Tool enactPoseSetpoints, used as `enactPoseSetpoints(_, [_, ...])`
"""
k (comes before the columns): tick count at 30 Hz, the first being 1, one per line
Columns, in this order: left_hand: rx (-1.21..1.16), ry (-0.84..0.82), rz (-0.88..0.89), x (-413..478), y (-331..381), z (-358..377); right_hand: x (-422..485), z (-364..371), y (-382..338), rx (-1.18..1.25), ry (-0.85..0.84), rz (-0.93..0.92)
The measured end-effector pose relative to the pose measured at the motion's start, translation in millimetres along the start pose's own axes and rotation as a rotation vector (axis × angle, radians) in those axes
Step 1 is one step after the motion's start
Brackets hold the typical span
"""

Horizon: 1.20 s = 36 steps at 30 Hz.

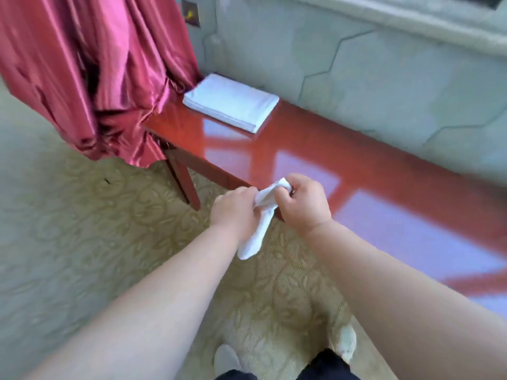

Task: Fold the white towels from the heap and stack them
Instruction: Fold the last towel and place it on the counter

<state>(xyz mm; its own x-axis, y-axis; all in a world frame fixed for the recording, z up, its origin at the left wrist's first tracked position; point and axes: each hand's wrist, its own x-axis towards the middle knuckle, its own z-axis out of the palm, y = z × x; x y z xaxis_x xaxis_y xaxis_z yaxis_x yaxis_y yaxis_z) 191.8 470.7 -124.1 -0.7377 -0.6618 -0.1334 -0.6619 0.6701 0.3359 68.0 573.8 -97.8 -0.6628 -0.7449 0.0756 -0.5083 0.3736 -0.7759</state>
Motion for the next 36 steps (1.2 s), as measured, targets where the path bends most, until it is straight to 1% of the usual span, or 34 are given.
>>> enactPoseSetpoints(3, [0.011,0.030,0.079,10,40,-58,8,-56,-29,0.088,0.075,0.006])
enactPoseSetpoints(6, [-0.006,0.054,0.149,27,79,-97,22,-106,-35,0.122,0.162,0.032])
enactPoseSetpoints(7, [-0.030,0.051,0.172,32,91,-108,26,-123,-37,0.153,0.180,0.060])
enactPoseSetpoints(10, [-0.169,0.050,0.223,46,131,-137,40,-176,-42,0.353,0.231,0.152])
enactPoseSetpoints(12, [-0.190,0.067,0.257,55,157,-150,42,-213,-43,0.380,0.262,0.125])
enactPoseSetpoints(16, [-0.198,0.122,0.334,77,208,-167,45,-275,-25,0.259,0.297,0.063])
enactPoseSetpoints(22, [-0.086,0.149,0.420,102,274,-163,56,-350,31,-0.013,0.244,0.058])
enactPoseSetpoints(24, [-0.048,0.152,0.453,111,294,-153,56,-366,53,-0.104,0.168,0.093])
enactPoseSetpoints(27, [0.016,0.146,0.478,128,316,-133,58,-382,87,-0.234,0.009,0.136])
enactPoseSetpoints(32, [0.117,0.146,0.488,166,328,-103,71,-395,151,-0.487,-0.153,0.299])
enactPoseSetpoints(36, [0.107,0.127,0.493,210,333,-87,85,-397,193,-0.614,-0.185,0.402])
